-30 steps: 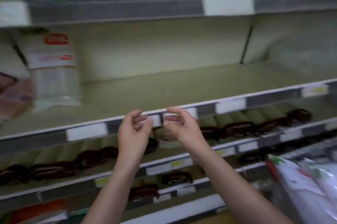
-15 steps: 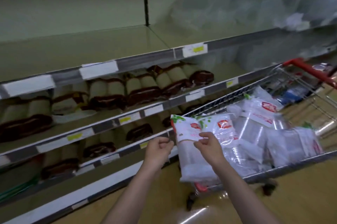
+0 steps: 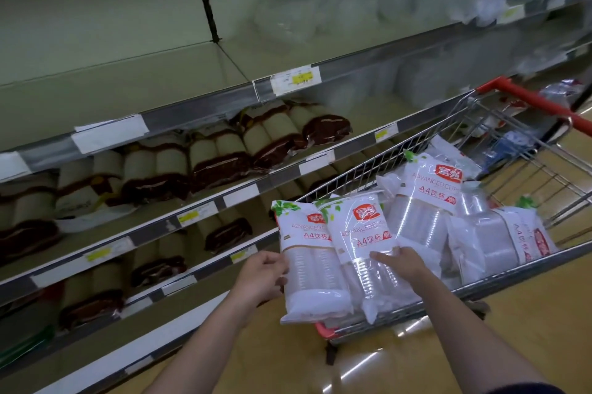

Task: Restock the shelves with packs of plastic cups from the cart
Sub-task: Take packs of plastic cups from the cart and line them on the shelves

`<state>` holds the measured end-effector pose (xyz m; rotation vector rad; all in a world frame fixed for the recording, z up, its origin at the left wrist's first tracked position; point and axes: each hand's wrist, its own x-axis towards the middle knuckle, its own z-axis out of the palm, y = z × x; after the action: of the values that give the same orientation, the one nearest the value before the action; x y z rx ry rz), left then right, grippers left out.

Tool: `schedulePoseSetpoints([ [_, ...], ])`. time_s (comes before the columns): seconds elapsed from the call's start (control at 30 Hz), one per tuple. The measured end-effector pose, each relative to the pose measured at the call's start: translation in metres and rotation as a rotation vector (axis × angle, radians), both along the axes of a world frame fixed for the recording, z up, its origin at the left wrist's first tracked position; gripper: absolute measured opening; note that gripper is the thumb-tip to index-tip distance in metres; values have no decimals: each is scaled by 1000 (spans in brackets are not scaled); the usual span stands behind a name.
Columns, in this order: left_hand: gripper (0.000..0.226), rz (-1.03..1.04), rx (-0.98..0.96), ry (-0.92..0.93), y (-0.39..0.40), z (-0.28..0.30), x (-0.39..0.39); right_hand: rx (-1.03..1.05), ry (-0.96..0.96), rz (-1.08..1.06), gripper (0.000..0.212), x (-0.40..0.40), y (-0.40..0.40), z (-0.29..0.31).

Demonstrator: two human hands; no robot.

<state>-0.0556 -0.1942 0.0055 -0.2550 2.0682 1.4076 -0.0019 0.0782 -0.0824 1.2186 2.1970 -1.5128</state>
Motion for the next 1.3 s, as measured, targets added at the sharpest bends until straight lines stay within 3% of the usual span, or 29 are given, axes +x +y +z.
schedulePoseSetpoints([
  [0.1, 18, 11, -8, -3, -3, -5, -3, -79, 52, -35, 61, 0, 0, -2],
  [0.33, 18, -53, 38, -6, 7, -2, -5, -210, 244, -94, 31, 0, -11, 46],
  [0.43, 38, -121, 120, 10, 9, 14, -6, -255, 416, -88, 24, -5, -23, 80],
  [0.53, 63, -162, 241, 53, -2, 41, -12, -305, 531, -22, 56, -21, -55, 111],
  [0.63, 63, -126, 359, 184, -30, 76, -24, -408, 671, 66, 72, -48, -101, 140],
  [0.73, 54, 7, 380, 375, -79, 108, -36, -510, 734, 210, 56, -80, -161, 177],
  [0.9, 39, 187, 325, 541, -188, 144, -47, -605, 738, 485, 57, -127, -273, 219],
  [1.13, 25, 362, 301, 594, -334, 151, -61, -620, 711, 697, 72, -161, -423, 239],
  [1.3, 28, 356, 303, 571, -447, 154, -76, -657, 651, 700, 52, -177, -532, 243],
])
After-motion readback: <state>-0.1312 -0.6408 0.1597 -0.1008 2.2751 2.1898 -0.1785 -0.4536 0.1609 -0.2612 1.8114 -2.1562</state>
